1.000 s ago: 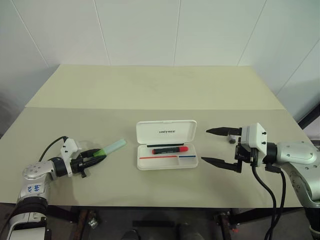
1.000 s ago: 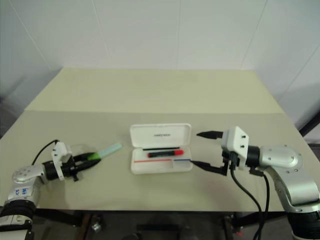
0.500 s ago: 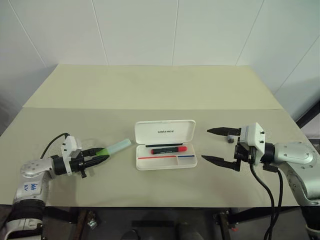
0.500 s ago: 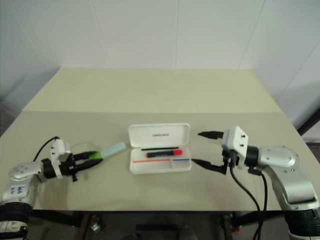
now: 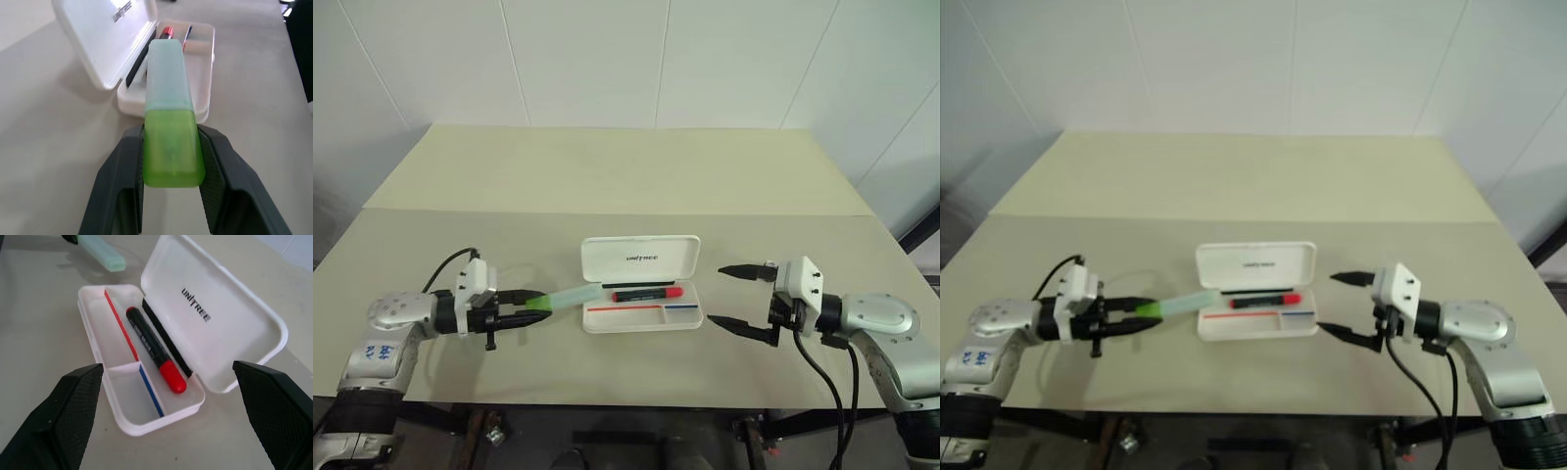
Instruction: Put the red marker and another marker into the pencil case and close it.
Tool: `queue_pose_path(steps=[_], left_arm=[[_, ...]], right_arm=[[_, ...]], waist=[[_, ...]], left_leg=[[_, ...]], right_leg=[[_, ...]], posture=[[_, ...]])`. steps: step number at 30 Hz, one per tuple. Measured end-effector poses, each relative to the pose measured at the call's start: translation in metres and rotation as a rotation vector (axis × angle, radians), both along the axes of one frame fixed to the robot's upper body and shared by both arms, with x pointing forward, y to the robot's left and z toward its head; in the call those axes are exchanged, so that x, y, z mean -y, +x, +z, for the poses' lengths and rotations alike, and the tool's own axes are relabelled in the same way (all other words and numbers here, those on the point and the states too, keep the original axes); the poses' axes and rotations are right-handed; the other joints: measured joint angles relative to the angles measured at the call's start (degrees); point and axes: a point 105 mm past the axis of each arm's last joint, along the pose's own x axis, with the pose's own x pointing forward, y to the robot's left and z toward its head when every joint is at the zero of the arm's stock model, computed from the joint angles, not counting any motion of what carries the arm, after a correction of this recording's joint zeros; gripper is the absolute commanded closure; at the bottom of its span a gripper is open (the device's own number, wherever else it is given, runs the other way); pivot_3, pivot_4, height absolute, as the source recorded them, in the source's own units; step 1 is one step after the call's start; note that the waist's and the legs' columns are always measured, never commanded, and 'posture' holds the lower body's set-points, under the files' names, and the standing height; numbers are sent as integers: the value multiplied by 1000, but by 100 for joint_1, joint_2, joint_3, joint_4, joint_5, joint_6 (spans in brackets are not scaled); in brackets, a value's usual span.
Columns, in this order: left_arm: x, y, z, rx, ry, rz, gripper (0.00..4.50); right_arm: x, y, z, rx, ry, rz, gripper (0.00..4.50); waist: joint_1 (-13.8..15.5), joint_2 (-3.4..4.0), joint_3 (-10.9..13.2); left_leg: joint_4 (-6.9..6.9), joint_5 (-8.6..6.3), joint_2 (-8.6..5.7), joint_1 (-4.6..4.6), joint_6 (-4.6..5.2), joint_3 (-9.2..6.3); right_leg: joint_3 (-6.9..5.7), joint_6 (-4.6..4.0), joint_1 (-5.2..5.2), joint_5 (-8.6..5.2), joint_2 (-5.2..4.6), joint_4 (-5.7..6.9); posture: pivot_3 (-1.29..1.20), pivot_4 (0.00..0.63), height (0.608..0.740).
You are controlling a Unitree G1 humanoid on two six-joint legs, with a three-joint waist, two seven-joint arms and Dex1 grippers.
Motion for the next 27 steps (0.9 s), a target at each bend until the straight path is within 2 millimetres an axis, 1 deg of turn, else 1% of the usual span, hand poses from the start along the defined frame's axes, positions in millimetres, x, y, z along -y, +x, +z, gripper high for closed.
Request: queue_pose_path(steps=[2, 6, 11, 13, 19, 23, 27], left_arm=[[10, 3, 0, -4, 9, -36, 3378], [31, 8, -2, 2, 23, -114, 3378], [43, 14, -7, -14, 51, -148, 3378], [51, 17, -11, -20, 63, -162, 3378], [71, 16, -22, -41, 75, -210, 3378], [78, 18, -20, -28, 71, -213, 3378], [78, 20, -20, -26, 85, -210, 3378]], right_arm=[[4, -3, -2, -5, -6, -13, 0], [11, -9, 1, 18, -13, -52, 0], [14, -16, -1, 22, -13, -85, 0], [17, -17, 0, 30, -10, -108, 0], [15, -21, 0, 34, -7, -135, 0], [15, -23, 1, 43, -4, -147, 0], [13, -24, 3, 50, -1, -155, 0]], waist=[[0, 0, 0], [-8, 0, 0], [-10, 0, 0], [2, 0, 0], [5, -1, 0], [2, -1, 0], [-1, -1, 0]], left_leg=[[0, 0, -1, 0, 0, 0], [1, 0, 0, 1, 0, 0], [3, 0, -2, 0, 0, 1], [6, 0, -3, -1, 0, 1], [6, 0, -3, 0, 0, 1], [7, 0, -3, 0, 0, 1], [7, 0, -3, 1, 0, 1]], right_leg=[[0, 1, 0, 0, 0, 0], [1, 2, -1, 1, 3, 2], [3, 6, 0, 3, 3, 2], [3, 8, 1, 4, 2, 1], [4, 8, 2, 4, 3, 1], [5, 8, 3, 4, 3, 1], [5, 9, 3, 5, 3, 2]], posture=[[0, 150, 740], [0, 150, 740], [0, 150, 740], [0, 150, 740], [0, 150, 740], [0, 150, 740], [0, 150, 740]])
